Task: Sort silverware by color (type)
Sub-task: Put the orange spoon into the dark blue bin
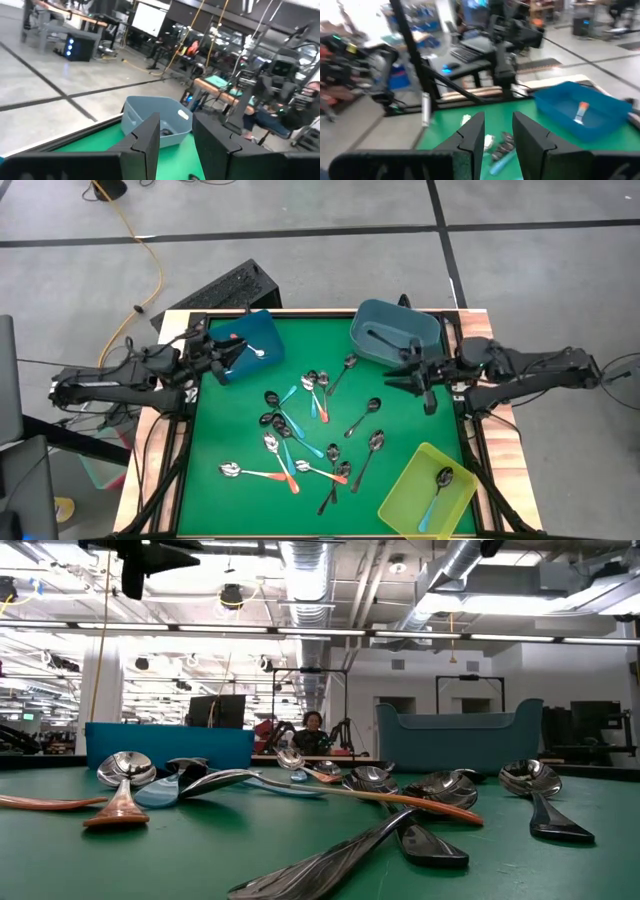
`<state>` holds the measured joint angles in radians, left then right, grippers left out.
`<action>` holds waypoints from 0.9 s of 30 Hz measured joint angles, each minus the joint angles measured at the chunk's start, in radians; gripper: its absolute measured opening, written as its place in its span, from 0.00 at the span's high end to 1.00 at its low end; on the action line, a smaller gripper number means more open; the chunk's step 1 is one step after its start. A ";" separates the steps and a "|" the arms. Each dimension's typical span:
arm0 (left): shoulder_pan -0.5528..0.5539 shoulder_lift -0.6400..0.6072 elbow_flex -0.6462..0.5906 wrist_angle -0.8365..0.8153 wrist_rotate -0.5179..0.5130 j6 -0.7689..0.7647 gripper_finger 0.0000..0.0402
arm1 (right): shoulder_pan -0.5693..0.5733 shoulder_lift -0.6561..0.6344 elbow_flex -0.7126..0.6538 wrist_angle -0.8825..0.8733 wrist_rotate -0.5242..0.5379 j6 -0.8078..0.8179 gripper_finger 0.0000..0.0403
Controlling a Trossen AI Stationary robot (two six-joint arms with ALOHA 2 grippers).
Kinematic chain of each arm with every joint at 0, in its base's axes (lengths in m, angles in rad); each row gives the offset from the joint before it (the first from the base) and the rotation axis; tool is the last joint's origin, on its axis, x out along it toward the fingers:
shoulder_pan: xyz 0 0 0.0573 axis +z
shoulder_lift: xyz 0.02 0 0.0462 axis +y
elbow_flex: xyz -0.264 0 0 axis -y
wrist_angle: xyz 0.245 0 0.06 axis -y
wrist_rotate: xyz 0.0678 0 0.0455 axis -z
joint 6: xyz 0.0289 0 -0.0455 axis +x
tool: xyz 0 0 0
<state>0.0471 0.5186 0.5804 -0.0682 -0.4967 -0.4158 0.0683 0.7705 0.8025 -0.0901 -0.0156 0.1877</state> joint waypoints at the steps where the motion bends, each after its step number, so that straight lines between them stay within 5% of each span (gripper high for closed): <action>1: 0.000 0.010 0.000 0.000 -0.006 -0.006 0.75 | -0.003 0.002 -0.018 0.037 -0.016 0.015 0.71; 12: 0.000 0.085 0.000 0.006 -0.013 -0.017 0.75 | -0.036 -0.001 -0.104 0.357 -0.041 0.075 0.71; 27: 0.000 0.083 0.000 0.006 -0.008 -0.017 0.75 | -0.091 -0.007 -0.105 0.425 -0.039 0.144 0.71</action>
<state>0.0471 0.6018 0.5804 -0.0622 -0.5045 -0.4324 -0.0223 0.7639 0.6971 0.3345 -0.0547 0.3321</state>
